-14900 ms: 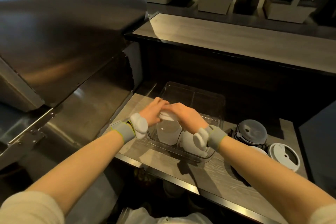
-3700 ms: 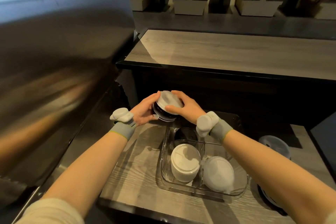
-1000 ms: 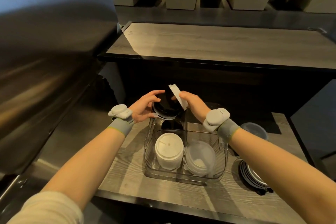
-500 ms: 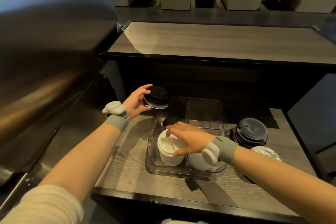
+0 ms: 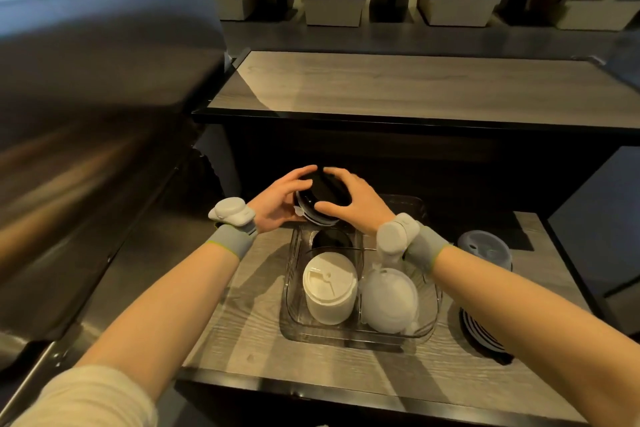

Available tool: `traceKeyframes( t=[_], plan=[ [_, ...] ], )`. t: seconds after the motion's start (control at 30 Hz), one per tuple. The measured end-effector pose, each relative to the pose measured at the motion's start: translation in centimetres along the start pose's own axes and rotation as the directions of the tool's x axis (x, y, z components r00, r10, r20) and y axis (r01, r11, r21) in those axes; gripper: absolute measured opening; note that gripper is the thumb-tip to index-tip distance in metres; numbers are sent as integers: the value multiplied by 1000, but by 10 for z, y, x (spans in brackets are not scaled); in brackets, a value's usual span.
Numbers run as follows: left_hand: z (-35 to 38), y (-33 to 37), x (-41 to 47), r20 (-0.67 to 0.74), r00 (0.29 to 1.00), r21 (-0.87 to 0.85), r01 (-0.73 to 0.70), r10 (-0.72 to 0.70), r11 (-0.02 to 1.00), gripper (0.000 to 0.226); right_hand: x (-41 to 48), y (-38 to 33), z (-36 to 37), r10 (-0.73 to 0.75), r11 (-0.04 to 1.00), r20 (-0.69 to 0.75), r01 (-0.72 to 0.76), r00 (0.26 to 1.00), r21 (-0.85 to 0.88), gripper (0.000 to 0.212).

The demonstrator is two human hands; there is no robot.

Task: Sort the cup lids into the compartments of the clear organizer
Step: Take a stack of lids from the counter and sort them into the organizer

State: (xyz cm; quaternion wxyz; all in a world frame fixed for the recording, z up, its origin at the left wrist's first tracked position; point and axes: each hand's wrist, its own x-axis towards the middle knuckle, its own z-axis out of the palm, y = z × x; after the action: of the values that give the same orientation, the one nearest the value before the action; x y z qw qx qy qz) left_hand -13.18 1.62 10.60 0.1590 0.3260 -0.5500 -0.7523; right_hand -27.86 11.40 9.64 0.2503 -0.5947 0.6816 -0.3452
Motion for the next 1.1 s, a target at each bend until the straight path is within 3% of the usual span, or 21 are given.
traceKeyframes(
  t=[0.13,0.37,0.53,0.6,0.7,0.83,0.93,1.0,1.1],
  plan=[
    [3,-4,7,-6,999,-30,-44,44,999,42,2,2,-5,33,986,-31,-27,999,165,48],
    [0,-6,17,-38,995,-9,-89,89,996,37,-3,8,-16,84,896,49,-97,995,434,46],
    [-9,-5,21,-151,986,11,-74,75,997,31,-1,16,-22,107,883,-30,-81,994,463,38],
    [-20,-3,23,-254,964,-47,-92,78,995,30,4,26,-20,133,932,-21,-118,991,342,35],
    [-39,2,25,-393,917,-105,-121,70,987,30,14,39,-11,136,990,139,-129,981,-60,52],
    [-53,2,27,-419,907,-158,-127,50,979,32,31,43,15,92,919,330,47,940,-391,64],
    [-51,2,28,-379,925,-149,-98,34,984,35,39,52,33,156,783,400,134,903,-607,60],
    [-52,3,28,-364,931,-155,-86,24,984,34,44,56,41,193,698,432,186,881,-692,53],
    [-55,1,27,-331,943,-144,-74,22,987,32,48,52,40,179,800,380,90,908,-593,44]
  ],
)
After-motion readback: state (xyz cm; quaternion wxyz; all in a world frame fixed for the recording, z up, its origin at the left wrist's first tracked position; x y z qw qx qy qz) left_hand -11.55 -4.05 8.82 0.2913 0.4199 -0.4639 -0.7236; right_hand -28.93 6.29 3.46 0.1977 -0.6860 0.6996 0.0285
